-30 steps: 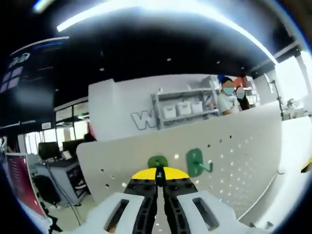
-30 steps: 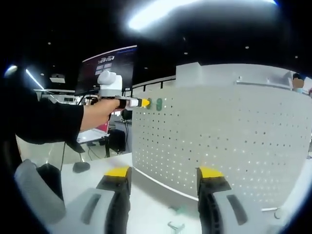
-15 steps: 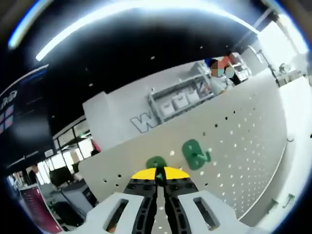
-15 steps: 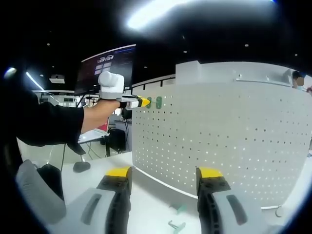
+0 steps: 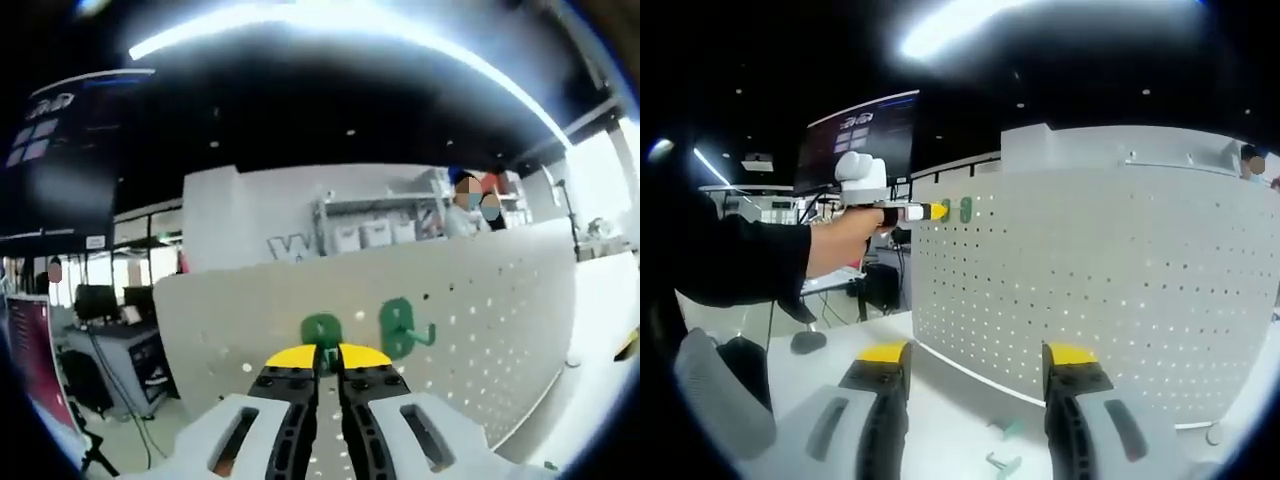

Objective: Insert the hook assembly into the mounting plate slot until the hook locks in place.

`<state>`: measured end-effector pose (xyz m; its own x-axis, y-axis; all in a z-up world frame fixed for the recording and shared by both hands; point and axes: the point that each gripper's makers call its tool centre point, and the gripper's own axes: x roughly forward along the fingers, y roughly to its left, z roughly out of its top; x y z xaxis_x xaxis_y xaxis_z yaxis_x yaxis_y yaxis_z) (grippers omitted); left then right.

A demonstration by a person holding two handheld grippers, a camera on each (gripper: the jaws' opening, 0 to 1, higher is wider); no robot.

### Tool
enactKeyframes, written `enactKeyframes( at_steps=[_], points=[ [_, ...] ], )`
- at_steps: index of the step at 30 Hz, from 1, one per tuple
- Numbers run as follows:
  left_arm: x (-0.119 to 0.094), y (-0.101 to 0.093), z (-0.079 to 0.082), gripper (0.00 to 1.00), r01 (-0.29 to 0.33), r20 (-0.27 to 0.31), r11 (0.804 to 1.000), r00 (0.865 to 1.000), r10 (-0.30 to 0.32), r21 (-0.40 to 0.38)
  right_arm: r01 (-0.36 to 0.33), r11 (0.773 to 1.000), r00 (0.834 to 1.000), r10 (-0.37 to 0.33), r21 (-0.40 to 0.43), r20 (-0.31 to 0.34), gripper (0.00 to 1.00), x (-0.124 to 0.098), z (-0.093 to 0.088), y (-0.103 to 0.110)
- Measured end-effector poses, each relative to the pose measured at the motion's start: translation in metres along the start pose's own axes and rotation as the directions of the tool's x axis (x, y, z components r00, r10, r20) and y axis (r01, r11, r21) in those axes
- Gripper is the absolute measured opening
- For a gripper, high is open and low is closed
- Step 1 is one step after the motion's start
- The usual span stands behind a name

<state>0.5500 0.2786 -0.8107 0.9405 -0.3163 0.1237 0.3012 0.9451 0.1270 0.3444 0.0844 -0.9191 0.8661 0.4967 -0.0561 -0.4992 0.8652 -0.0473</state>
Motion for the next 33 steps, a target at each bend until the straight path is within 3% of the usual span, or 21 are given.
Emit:
enactKeyframes(
  at_steps=[11, 33],
  points=[
    [-0.014, -0.005, -0.018, 0.22, -0.002, -0.048, 1.0, 0.999, 0.001, -0.027, 0.0, 1.0, 1.0, 0.0, -0.002, 0.011, 0.51, -0.001, 0.004, 0.0],
    [-0.065, -0.03, 0.004, 0.51, 0.042, -0.007, 0.998, 0.999, -0.043, -0.048, -0.02, 0.999, 1.0, 0.021, -0.027, 0.015, 0.51, -0.001, 0.006, 0.008]
  ],
)
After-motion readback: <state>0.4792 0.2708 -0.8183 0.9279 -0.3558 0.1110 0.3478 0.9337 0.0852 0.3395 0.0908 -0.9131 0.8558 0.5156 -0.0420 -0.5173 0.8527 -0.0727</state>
